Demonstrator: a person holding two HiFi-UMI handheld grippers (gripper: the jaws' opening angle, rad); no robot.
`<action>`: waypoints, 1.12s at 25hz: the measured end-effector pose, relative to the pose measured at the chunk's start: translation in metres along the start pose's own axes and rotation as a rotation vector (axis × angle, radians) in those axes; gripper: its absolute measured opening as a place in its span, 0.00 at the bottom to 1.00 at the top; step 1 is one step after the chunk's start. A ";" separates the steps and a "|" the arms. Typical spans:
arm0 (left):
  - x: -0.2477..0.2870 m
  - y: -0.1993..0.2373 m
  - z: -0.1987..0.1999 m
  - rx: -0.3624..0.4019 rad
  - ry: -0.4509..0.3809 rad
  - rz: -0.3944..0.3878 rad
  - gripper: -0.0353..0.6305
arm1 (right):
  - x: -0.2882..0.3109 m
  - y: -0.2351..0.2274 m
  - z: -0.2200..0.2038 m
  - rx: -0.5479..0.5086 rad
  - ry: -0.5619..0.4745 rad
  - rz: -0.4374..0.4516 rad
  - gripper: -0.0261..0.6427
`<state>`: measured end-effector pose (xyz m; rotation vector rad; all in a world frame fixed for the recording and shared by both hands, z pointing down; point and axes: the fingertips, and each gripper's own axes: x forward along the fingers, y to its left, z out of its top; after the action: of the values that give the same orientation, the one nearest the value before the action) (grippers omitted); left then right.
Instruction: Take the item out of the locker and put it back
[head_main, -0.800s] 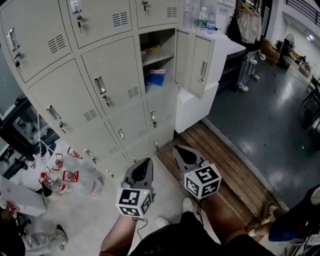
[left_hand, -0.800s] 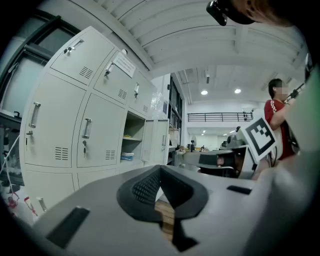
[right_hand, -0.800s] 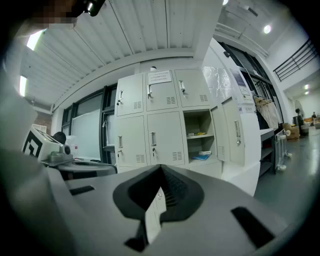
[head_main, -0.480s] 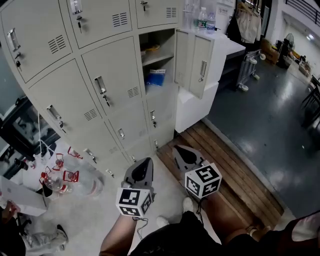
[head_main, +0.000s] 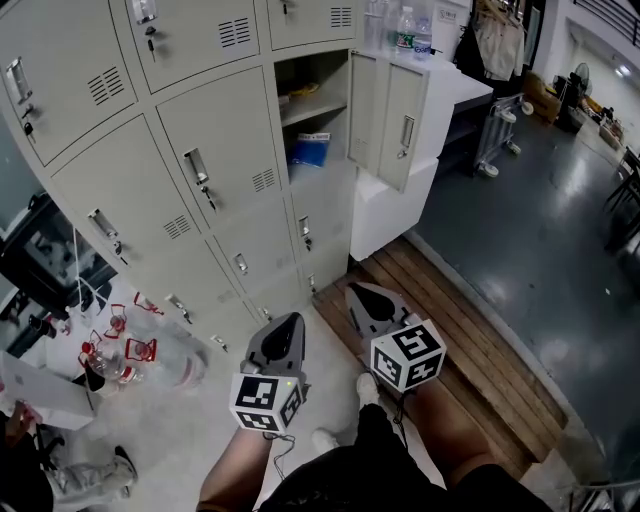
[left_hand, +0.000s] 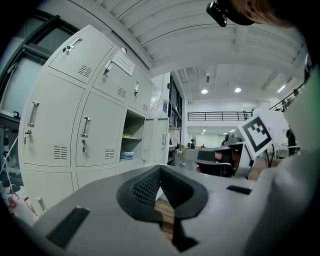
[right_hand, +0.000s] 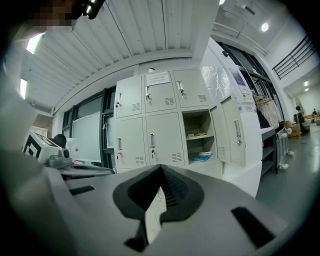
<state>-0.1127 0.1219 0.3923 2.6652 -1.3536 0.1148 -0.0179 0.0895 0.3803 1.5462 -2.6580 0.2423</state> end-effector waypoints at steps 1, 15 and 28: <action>0.004 0.000 0.000 0.000 0.001 0.001 0.06 | 0.002 -0.004 0.001 -0.004 -0.001 0.000 0.04; 0.094 0.014 0.012 -0.003 0.012 0.041 0.06 | 0.062 -0.083 0.017 -0.004 0.001 0.042 0.04; 0.215 0.047 0.016 -0.034 0.027 0.087 0.06 | 0.149 -0.176 0.016 0.002 0.041 0.093 0.04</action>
<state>-0.0242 -0.0796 0.4107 2.5680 -1.4508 0.1364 0.0615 -0.1271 0.4023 1.4035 -2.7024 0.2784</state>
